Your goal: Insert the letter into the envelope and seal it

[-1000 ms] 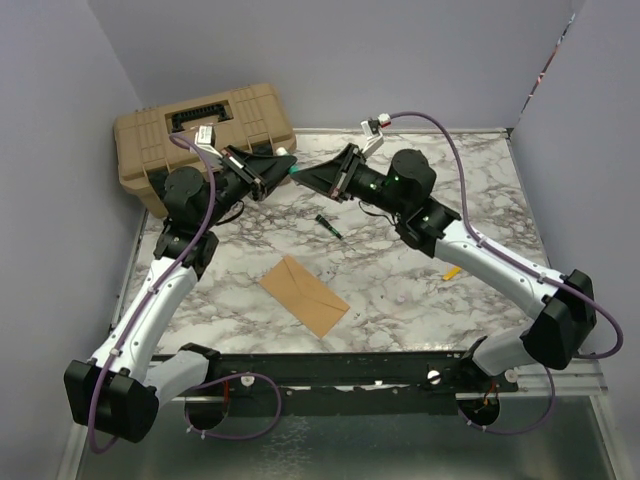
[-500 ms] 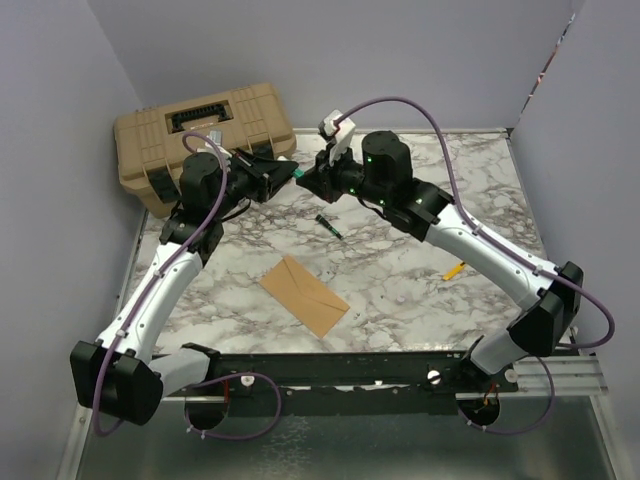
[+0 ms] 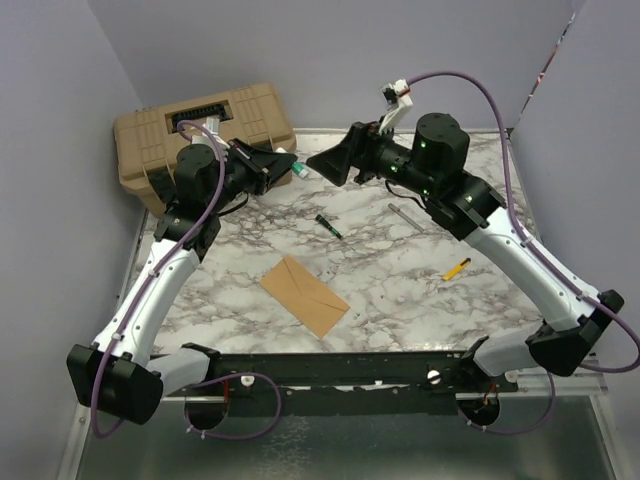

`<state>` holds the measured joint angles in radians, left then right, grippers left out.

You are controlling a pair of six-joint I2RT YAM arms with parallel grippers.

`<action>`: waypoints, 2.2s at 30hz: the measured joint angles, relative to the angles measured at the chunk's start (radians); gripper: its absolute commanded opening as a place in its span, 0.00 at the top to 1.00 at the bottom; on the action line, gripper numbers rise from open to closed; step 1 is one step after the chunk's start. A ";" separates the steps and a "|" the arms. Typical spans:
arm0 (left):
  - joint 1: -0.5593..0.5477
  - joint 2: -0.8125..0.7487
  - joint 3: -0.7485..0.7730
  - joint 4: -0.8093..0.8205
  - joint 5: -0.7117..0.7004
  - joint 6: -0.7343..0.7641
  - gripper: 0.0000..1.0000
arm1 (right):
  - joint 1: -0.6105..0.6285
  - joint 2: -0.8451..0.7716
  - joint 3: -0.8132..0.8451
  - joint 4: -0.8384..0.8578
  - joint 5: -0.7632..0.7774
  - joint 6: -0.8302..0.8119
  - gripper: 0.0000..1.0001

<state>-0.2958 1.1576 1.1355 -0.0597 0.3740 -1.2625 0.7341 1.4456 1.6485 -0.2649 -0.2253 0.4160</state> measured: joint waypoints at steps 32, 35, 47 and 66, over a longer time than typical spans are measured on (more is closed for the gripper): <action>0.006 -0.060 -0.079 0.338 0.199 -0.047 1.00 | -0.069 -0.035 -0.481 0.788 -0.369 0.753 0.99; 0.006 -0.060 -0.079 0.309 0.198 -0.033 1.00 | -0.068 -0.035 -0.481 0.819 -0.387 0.763 0.97; 0.006 -0.041 -0.082 0.241 0.195 -0.010 1.00 | -0.068 -0.035 -0.478 0.803 -0.397 0.747 0.39; 0.006 -0.041 -0.085 0.229 0.179 0.007 1.00 | -0.066 -0.016 -0.464 0.689 -0.357 0.763 0.36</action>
<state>-0.2901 1.1168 1.0504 0.1696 0.5526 -1.2556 0.6685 1.4300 1.1843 0.4240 -0.5819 1.1786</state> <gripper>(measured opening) 0.131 0.650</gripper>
